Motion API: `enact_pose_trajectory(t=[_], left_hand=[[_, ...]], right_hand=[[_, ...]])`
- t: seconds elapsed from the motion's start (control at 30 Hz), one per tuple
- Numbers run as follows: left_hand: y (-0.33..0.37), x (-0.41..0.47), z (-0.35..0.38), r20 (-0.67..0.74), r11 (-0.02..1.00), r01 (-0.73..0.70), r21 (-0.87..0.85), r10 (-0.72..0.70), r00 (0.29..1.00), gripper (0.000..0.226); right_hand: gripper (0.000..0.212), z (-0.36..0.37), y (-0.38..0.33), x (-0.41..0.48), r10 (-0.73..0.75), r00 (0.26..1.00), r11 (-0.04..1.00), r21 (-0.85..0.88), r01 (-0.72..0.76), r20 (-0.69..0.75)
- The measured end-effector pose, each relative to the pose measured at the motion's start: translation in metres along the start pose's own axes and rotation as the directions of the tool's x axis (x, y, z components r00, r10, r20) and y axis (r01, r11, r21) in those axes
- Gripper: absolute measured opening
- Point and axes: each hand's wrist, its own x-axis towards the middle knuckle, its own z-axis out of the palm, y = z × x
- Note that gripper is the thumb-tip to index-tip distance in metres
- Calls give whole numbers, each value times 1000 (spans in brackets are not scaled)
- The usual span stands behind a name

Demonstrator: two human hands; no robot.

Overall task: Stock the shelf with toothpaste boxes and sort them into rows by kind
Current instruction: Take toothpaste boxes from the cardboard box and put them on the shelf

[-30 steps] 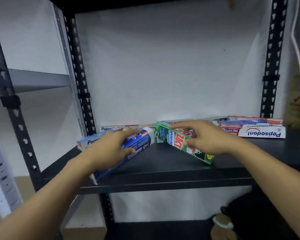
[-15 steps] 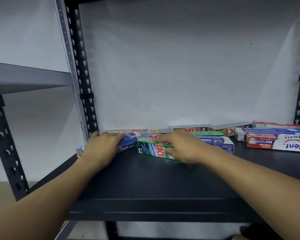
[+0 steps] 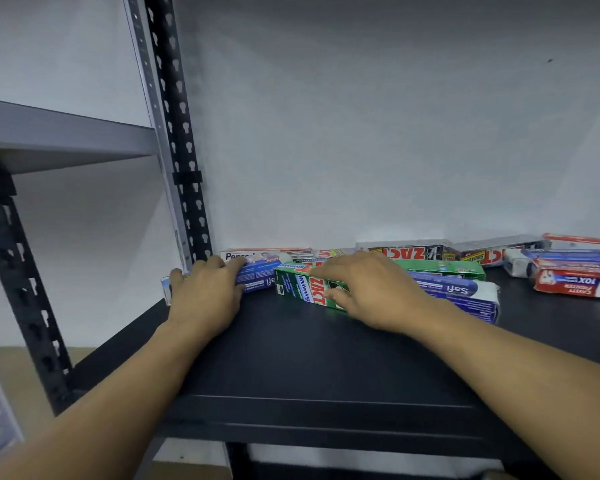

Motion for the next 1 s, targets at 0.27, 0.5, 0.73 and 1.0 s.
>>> enact_pose_trajectory(t=[0.27, 0.5, 0.73, 1.0], left_hand=[[12, -22, -11, -95, 953, -223, -204, 207, 974, 57], [22, -33, -19, 12, 864, -404, -300, 427, 904, 50], [63, -36, -31, 42, 855, -418, -308, 451, 891, 58], [75, -23, -15, -12, 881, -320, -348, 337, 941, 49]], right_hand=[[55, -20, 0, -35, 79, 997, 995, 53, -80, 23], [47, -38, 38, -86, 191, 982, 980, 48, -191, -6], [43, -42, 76, -104, 288, 957, 957, -20, -288, 28], [40, -44, 113, -115, 432, 902, 902, -3, -432, 0]])
